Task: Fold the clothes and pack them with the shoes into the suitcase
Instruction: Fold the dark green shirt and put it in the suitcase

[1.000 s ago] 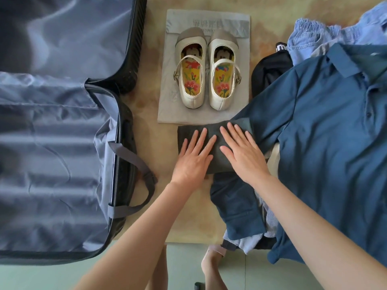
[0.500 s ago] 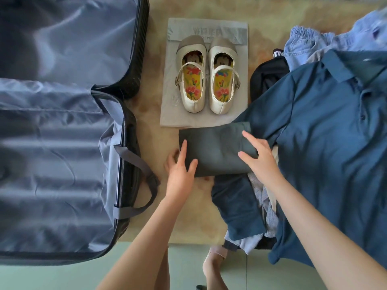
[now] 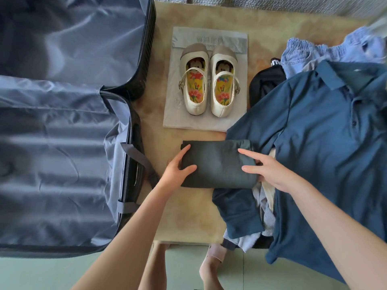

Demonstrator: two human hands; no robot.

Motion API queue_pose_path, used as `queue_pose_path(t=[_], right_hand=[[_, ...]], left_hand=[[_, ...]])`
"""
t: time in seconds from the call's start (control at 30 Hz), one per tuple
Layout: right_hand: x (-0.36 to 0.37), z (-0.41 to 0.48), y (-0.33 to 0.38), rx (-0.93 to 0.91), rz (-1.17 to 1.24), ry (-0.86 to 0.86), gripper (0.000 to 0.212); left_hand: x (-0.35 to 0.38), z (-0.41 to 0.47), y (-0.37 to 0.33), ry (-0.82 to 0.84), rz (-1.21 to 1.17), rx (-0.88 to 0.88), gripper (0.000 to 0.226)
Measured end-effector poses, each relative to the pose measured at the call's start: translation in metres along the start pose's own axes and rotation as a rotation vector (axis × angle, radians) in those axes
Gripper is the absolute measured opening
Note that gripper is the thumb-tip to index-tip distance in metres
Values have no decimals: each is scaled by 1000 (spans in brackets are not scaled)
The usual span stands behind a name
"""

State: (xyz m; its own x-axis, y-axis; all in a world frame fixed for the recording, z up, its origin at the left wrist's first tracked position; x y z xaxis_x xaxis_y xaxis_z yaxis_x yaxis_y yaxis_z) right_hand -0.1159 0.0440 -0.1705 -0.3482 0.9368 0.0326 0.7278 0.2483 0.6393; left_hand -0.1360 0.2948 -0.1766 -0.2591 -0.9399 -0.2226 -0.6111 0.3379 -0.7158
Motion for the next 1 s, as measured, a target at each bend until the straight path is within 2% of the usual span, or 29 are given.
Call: queue_pose_path(t=[0.23, 0.4, 0.6, 0.77, 1.0], right_hand=[[12, -19, -11, 12, 74, -25, 57], [11, -33, 10, -54, 1, -70, 68], [41, -74, 53, -161, 5, -167, 66], [112, -85, 110, -275, -24, -205, 66], [285, -42, 196, -416, -19, -78, 66]], left_hand=[[-1, -19, 5, 35, -15, -26, 66], [-7, -30, -9, -39, 12, 30, 61], [-46, -63, -41, -140, -37, 128, 56], [-133, -91, -58, -278, -74, 137, 52], [-323, -122, -31, -485, -140, 111, 56]])
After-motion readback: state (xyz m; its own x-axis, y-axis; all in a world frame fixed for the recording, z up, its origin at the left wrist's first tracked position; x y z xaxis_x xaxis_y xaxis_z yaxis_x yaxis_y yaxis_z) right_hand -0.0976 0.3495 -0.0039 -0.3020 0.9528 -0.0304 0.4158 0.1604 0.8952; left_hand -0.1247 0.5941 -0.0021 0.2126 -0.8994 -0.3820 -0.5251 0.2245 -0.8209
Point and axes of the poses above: each hand's wrist, its own z-axis towards the middle knuckle, its own x-axis out of the palm, y = z × x, the point moved 9 cm from there along z, towards the middle knuckle, and after that the axes turned 9 degrees about z, right-handed, at the moved point
